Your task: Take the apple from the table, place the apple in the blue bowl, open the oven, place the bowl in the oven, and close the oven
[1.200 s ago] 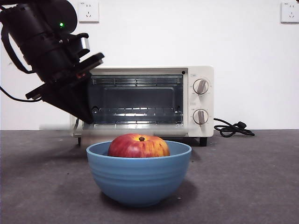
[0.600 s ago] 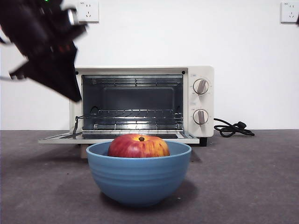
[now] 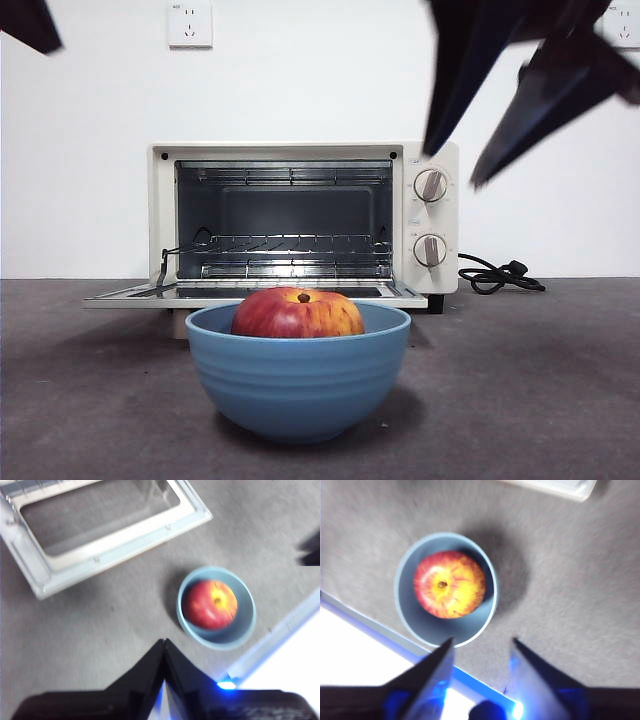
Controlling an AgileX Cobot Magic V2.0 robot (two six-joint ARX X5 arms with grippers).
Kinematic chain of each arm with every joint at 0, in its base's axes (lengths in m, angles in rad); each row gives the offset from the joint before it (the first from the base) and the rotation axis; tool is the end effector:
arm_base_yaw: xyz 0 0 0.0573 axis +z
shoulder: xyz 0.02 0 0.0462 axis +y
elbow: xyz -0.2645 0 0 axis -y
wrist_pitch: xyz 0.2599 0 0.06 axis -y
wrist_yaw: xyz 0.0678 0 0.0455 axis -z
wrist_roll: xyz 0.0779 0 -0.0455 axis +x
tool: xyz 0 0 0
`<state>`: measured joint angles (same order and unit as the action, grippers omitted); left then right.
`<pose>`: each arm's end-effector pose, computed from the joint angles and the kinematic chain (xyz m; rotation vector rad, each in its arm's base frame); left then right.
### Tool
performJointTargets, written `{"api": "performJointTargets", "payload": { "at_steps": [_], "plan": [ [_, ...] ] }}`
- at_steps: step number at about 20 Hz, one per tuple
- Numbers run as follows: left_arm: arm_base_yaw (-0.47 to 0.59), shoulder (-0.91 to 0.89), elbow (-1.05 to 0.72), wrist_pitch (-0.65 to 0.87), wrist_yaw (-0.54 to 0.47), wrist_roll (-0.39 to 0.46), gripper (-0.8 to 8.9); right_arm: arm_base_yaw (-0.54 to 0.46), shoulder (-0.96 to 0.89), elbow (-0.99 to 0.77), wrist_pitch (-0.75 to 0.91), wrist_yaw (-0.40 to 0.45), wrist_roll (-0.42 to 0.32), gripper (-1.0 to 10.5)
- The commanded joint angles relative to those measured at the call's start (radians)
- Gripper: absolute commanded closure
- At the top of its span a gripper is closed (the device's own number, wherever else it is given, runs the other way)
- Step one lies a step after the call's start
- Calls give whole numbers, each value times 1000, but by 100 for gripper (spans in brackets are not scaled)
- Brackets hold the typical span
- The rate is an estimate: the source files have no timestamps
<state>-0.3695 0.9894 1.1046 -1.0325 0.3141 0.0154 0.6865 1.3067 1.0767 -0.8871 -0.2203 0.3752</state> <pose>0.1893 -0.0991 0.3014 0.0396 0.9291 -0.6415 0.2063 0.1911 0.2287 0.0475 1.2482 0.5826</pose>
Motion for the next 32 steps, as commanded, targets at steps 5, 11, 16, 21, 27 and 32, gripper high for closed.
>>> {"api": "performJointTargets", "payload": {
  "at_steps": [5, 11, 16, 21, 27, 32],
  "plan": [
    [-3, -113, -10, -111, -1, 14, 819, 28, 168, -8, 6, 41, 38, 718],
    [-3, -138, -10, -133, -1, 14, 819, 29, 230, -7, 59, 4, 59, 716],
    [-3, -138, -10, -134, -1, 14, 819, 34, 252, 19, 56, 11, 72, 619],
    [-3, -138, -10, -134, -1, 14, 819, 48, 341, 88, 31, 55, 71, 632],
    [-3, -139, -10, -149, -1, 16, 819, 53, 410, 99, 27, 110, 63, 732],
    [-3, -139, -10, -149, -1, 23, 819, 54, 430, 99, 41, 89, 43, 969]
  ]
}}
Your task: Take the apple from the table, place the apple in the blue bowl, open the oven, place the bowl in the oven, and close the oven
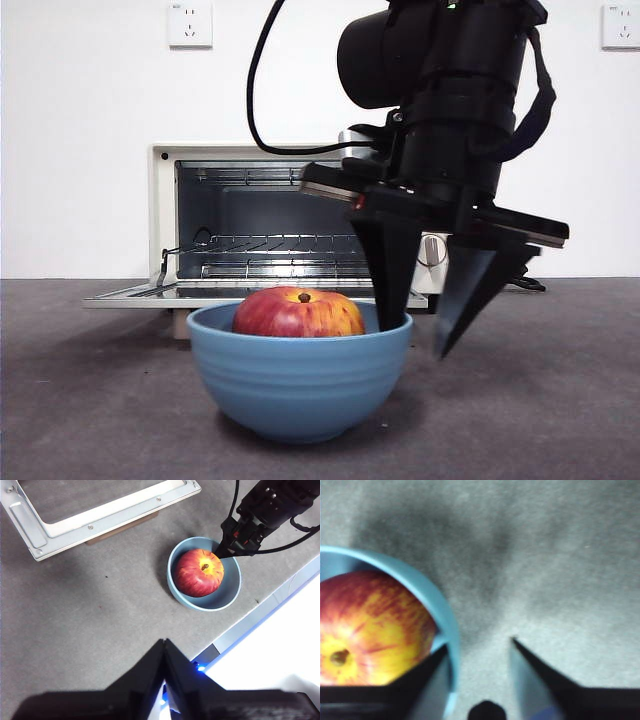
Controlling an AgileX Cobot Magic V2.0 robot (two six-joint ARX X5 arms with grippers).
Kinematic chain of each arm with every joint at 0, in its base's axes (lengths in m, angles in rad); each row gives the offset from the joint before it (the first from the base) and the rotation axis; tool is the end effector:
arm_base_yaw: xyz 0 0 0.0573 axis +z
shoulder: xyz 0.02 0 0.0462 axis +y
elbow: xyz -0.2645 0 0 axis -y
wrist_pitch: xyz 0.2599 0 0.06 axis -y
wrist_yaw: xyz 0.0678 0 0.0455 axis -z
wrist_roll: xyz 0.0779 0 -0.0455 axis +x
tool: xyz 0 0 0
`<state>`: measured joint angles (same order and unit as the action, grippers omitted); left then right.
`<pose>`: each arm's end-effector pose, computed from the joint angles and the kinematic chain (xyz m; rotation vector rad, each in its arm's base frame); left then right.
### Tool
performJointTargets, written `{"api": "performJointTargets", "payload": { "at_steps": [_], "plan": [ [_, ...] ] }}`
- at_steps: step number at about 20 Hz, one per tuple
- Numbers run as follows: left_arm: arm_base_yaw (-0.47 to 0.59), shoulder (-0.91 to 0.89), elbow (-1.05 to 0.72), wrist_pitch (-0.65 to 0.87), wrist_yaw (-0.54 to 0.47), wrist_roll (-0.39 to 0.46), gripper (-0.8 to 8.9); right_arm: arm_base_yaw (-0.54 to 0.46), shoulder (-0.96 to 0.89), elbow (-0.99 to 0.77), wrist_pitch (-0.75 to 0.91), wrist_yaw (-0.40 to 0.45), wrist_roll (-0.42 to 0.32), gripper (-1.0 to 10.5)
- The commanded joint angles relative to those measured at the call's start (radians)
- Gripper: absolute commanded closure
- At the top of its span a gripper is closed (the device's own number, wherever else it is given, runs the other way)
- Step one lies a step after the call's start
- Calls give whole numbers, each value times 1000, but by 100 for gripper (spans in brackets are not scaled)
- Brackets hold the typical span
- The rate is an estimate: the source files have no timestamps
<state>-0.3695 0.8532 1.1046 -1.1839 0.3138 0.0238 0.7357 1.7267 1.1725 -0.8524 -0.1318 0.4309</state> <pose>0.1474 -0.0829 0.3116 0.0476 0.9419 -0.6436 0.2432 0.2340 0.1360 -0.0883 1.4864 0.4008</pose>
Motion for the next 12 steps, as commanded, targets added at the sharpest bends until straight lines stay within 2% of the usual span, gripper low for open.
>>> {"api": "performJointTargets", "payload": {
  "at_steps": [1, 5, 8, 12],
  "plan": [
    [-3, -3, -10, 2, 0, 15, 819, 5, 10, 3, 12, 0, -12, 958],
    [-3, -3, -10, -5, 0, 21, 819, 5, 10, 24, 14, 10, -7, 958],
    [-3, -3, -10, -5, 0, 21, 819, 3, 10, 114, -23, 61, 19, 958],
    [-3, -3, -10, -5, 0, 21, 819, -8, 10, 239, 26, 113, 115, 958]
  ]
}}
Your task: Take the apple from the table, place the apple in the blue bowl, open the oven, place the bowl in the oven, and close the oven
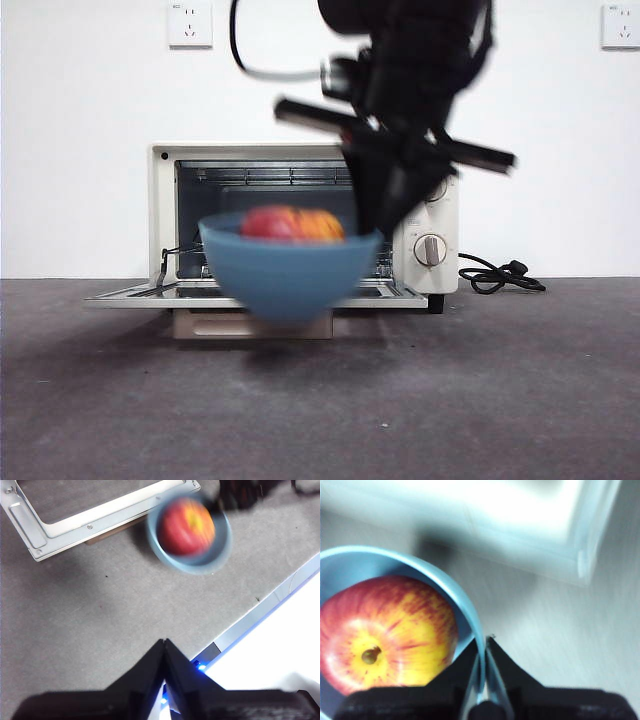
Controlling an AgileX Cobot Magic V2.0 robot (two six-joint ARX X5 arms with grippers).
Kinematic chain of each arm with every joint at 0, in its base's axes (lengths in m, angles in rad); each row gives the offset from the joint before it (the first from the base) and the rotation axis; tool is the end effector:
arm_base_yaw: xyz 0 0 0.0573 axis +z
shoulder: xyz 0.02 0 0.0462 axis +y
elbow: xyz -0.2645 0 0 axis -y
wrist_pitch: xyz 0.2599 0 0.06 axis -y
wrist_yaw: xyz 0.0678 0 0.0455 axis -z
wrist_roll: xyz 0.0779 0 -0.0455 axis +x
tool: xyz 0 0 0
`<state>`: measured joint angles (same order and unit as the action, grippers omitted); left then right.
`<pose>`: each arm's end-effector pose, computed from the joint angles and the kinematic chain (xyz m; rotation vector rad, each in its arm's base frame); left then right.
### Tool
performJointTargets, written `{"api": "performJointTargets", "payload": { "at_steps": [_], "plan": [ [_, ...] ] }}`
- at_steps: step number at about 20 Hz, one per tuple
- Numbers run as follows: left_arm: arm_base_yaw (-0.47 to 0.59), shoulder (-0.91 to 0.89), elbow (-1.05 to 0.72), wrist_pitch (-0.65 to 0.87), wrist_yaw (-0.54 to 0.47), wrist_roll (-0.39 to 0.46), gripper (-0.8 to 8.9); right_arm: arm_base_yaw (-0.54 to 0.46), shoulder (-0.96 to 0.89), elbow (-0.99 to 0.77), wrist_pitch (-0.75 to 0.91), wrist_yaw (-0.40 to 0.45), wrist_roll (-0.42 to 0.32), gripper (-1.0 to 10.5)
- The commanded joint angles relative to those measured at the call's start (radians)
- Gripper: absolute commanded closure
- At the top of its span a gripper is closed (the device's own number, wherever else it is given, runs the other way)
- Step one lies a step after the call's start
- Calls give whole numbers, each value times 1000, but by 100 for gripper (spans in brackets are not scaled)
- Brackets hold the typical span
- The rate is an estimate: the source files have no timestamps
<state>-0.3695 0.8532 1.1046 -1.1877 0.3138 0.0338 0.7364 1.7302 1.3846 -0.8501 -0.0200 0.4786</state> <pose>0.1470 -0.0827 0.3113 0.0566 0.9426 -0.6480 0.2807 0.2565 0.1975 -0.0207 1.2569 0.3689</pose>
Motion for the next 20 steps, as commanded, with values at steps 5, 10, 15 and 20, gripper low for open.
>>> {"api": "performJointTargets", "payload": {
  "at_steps": [5, 10, 15, 20],
  "plan": [
    [-3, -3, -10, -31, 0, 11, 819, -130, 47, 134, 67, -61, 225, 958],
    [-3, -3, -10, -31, 0, 11, 819, -209, 124, 263, 53, -149, 389, 958],
    [-3, -8, -10, -32, 0, 11, 819, -232, 198, 367, 30, -114, 510, 959],
    [-3, -7, -10, -36, 0, 11, 819, -241, 263, 399, -10, -101, 593, 958]
  ]
}}
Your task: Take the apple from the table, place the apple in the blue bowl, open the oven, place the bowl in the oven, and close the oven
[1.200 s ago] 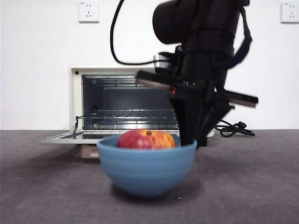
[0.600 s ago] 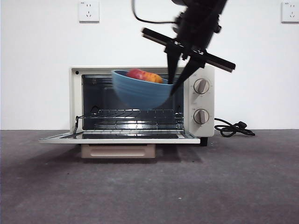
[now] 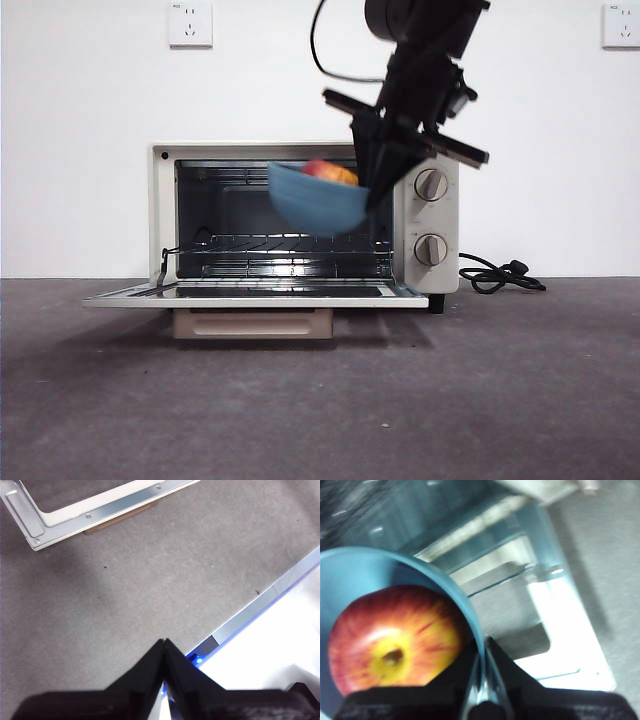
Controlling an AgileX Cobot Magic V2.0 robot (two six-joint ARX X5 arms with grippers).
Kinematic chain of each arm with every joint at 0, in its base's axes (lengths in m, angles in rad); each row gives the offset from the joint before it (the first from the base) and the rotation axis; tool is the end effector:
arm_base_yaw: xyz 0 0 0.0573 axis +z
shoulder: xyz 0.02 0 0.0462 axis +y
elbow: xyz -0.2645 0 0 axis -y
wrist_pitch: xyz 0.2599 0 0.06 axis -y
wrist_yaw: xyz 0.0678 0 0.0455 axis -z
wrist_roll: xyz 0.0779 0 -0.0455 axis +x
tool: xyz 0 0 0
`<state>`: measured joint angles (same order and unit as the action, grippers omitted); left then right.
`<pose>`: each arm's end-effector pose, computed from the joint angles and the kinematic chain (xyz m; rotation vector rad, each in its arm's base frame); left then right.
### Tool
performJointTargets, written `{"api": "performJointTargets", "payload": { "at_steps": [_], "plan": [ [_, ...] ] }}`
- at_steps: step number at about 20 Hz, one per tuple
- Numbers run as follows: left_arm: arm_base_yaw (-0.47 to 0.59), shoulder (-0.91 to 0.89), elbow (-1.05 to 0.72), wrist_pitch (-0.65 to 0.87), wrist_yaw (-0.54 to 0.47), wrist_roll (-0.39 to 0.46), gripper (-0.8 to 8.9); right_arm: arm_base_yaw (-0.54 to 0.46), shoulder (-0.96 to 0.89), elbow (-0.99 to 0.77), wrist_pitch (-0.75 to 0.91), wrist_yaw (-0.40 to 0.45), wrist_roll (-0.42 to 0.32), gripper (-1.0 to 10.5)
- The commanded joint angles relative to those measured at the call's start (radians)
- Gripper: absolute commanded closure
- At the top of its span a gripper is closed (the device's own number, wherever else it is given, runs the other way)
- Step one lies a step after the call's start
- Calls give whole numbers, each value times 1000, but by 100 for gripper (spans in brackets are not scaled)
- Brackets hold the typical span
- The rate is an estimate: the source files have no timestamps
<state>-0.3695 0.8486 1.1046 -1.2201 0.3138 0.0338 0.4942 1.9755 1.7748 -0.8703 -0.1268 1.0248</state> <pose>0.1427 -0.0810 0.3093 0.0572 0.9708 -0.6453 0.4006 0.2270 0.2263 0.6974 1.2327 -0.0369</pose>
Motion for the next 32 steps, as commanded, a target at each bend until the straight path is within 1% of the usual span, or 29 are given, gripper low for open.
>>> {"api": "performJointTargets", "payload": {
  "at_steps": [1, 4, 7, 10, 12, 14, 18, 21, 24, 27, 32],
  "plan": [
    [-3, -3, -10, -5, 0, 11, 819, -2, 23, 8, 10, 10, 72, 958],
    [-3, -3, -10, -6, 0, 11, 819, -10, 27, 8, 21, 40, 134, 958],
    [-3, -2, -10, -6, 0, 11, 819, -18, 27, 8, 53, 51, 200, 958],
    [-3, -2, -10, -4, 0, 11, 819, -24, 27, 8, 76, 69, 233, 958],
    [-3, -2, -10, 2, 0, 11, 819, -24, 31, 8, 75, 100, 234, 958],
    [-3, -2, -10, 7, 0, 11, 819, -24, 39, 8, 86, 99, 240, 958],
    [-3, 0, -10, 10, 0, 11, 819, -24, 45, 8, 112, 89, 228, 935],
    [-3, 2, -10, 10, 0, 11, 819, -24, 45, 8, 110, 75, 228, 824],
    [-3, 2, -10, 8, 0, 11, 819, -24, 45, 8, 111, 75, 196, 816],
    [-3, 2, -10, 5, 0, 11, 819, -24, 44, 10, 108, 78, 191, 814],
    [-3, 2, -10, 1, 0, 11, 819, -23, 41, 30, 114, 95, 81, 815]
  ]
}}
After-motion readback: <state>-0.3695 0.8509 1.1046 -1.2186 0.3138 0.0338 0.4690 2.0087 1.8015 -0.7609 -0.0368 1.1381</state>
